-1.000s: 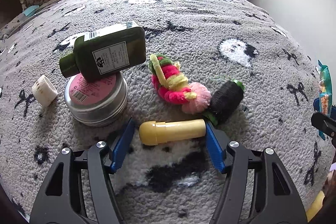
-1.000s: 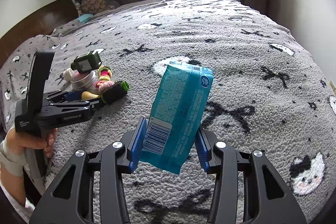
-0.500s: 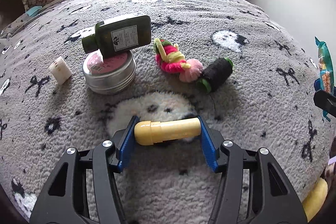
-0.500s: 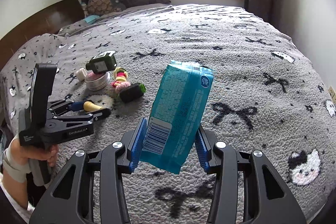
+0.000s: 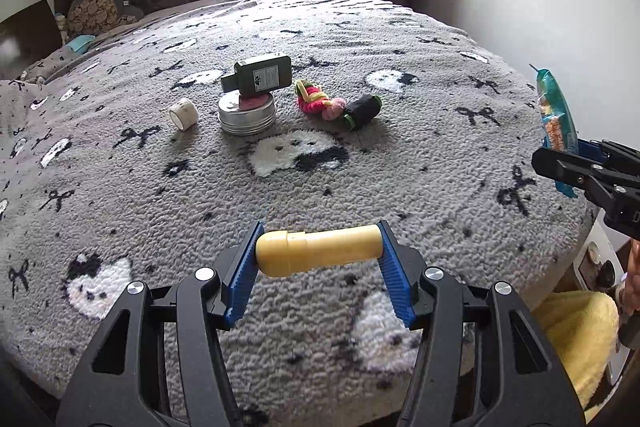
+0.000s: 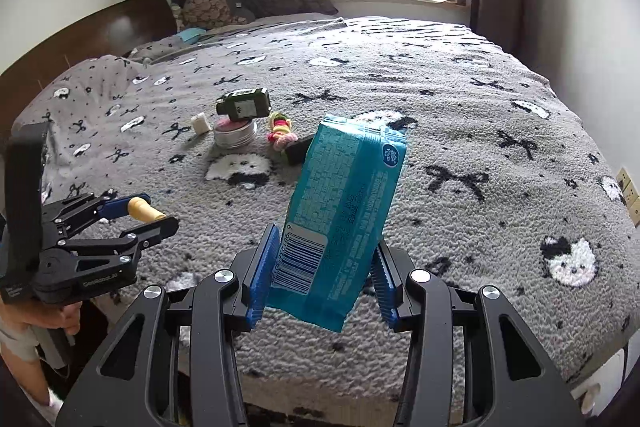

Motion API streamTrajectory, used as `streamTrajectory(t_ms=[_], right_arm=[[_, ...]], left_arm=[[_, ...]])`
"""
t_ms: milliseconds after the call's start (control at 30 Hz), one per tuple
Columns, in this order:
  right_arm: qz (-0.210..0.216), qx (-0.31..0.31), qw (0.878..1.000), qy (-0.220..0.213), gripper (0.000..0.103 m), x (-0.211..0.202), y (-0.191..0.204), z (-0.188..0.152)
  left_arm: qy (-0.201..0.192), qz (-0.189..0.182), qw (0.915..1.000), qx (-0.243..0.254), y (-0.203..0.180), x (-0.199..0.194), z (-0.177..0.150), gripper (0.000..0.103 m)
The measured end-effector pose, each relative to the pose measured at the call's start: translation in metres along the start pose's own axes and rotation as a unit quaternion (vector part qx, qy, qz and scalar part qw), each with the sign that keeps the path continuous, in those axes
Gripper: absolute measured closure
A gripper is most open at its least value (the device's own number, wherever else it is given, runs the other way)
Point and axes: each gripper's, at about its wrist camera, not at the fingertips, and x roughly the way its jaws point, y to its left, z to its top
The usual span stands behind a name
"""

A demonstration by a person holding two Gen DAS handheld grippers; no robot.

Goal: Collect trash
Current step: 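Carry the blue wrapper and yellow cylinder down over the floor bin with both tools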

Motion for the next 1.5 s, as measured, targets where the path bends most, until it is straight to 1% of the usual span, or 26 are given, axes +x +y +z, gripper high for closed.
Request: streamTrajectory(t_ms=[200, 333, 467, 700, 867, 1033, 1267, 1500], right_arm=[[0.003, -0.015, 1.000, -0.006, 0.058, -0.028, 0.025, -0.021], [0.013, -0.025, 1.000, 0.003, 0.058, -0.037, 0.042, -0.042], [0.027, -0.025, 0.999, 0.023, 0.058, -0.038, 0.055, -0.068], [0.046, -0.028, 0.997, 0.057, 0.058, -0.037, 0.070, -0.111], [0.059, -0.042, 0.993, 0.095, 0.058, -0.028, 0.075, -0.144], [0.067, -0.041, 0.987, 0.141, 0.058, -0.009, 0.074, -0.175], [0.067, -0.030, 0.978, 0.196, 0.058, 0.018, 0.070, -0.210], [0.069, -0.018, 0.966, 0.250, 0.058, 0.051, 0.074, -0.240]], left_arm=[[-0.023, -0.005, 0.9997, 0.003, -0.004, -0.046, -0.026, 0.050], [-0.025, -0.007, 0.9997, 0.003, -0.006, -0.066, -0.050, 0.050], [-0.012, -0.007, 0.9999, -0.006, -0.006, -0.075, -0.079, 0.050], [0.022, -0.006, 0.9995, -0.023, -0.006, -0.078, -0.134, 0.049], [0.053, -0.011, 0.9982, -0.023, -0.011, -0.068, -0.165, 0.050], [0.096, -0.019, 0.9950, -0.020, -0.017, -0.046, -0.193, 0.049], [0.152, -0.022, 0.9879, -0.022, -0.019, -0.015, -0.229, 0.050], [0.206, -0.033, 0.9775, -0.031, -0.021, 0.016, -0.260, 0.050]])
